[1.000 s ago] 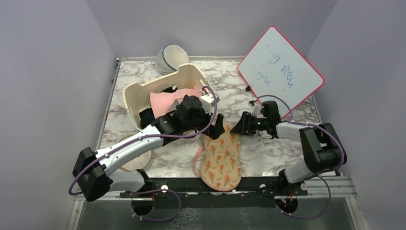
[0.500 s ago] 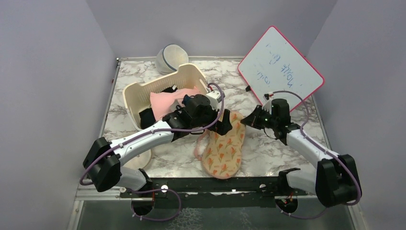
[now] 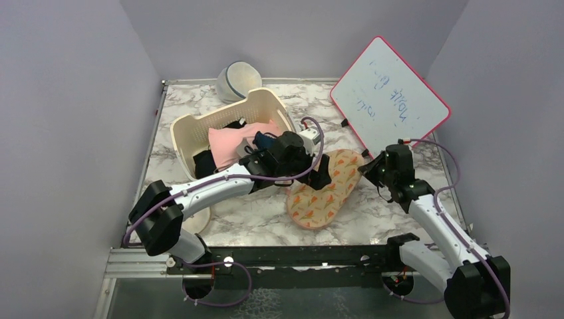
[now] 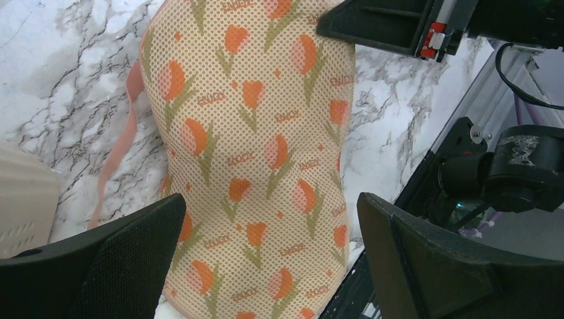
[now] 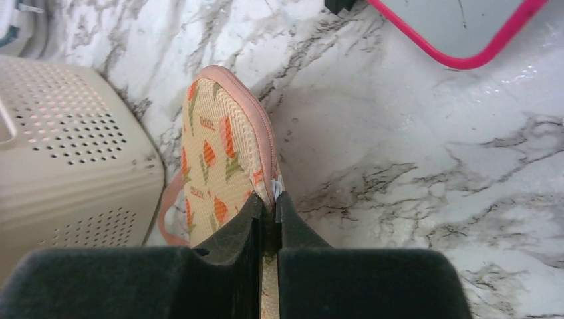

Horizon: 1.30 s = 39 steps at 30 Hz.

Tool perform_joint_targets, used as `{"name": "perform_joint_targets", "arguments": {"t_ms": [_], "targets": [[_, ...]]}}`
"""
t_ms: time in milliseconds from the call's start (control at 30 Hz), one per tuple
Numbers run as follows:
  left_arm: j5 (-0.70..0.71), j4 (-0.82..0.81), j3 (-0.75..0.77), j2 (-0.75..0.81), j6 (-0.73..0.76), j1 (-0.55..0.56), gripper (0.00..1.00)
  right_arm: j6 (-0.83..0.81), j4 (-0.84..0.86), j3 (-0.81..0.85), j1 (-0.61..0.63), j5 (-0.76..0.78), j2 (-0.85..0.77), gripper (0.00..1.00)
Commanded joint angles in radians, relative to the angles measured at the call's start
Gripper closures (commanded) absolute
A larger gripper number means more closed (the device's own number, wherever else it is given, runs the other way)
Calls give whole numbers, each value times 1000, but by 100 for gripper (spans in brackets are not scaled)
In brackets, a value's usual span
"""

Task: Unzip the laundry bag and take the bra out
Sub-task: Adjust the laundry bag at the center of the board, then move the bin to the center of the board.

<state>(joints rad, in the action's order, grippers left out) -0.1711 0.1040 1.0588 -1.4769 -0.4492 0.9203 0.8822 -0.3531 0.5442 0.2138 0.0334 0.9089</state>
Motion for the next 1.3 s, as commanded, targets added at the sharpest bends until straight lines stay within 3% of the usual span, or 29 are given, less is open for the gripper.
{"name": "perform_joint_targets", "arguments": {"t_ms": [0, 100, 200, 300, 400, 533, 700, 933, 1267], "targets": [[-28, -23, 28, -11, 15, 14, 1, 11, -25, 40, -6, 44, 41, 99], [-23, -20, 20, -7, 14, 15, 1, -91, 40, 53, -6, -22, 88, 97], [-17, -19, 10, 3, 11, 17, 1, -218, 119, 83, -5, -89, 176, 82], [-12, -18, 1, 10, 15, 21, 1, -334, 124, 168, -5, -130, 310, 47], [-3, -17, -15, 18, 15, 25, 1, -387, 64, 277, -5, -151, 407, 34], [22, -6, -39, 43, 15, 29, 1, -404, 59, 298, -5, -198, 430, 30], [49, -5, -55, 46, 22, 49, 1, -420, 27, 284, -7, -128, 437, 28], [132, 19, 66, -82, 91, 138, 6, -411, 51, 213, -40, -115, 420, 29], [436, -11, 328, -399, 225, 261, 22, -366, -182, 392, -41, 204, -12, 24]]}}
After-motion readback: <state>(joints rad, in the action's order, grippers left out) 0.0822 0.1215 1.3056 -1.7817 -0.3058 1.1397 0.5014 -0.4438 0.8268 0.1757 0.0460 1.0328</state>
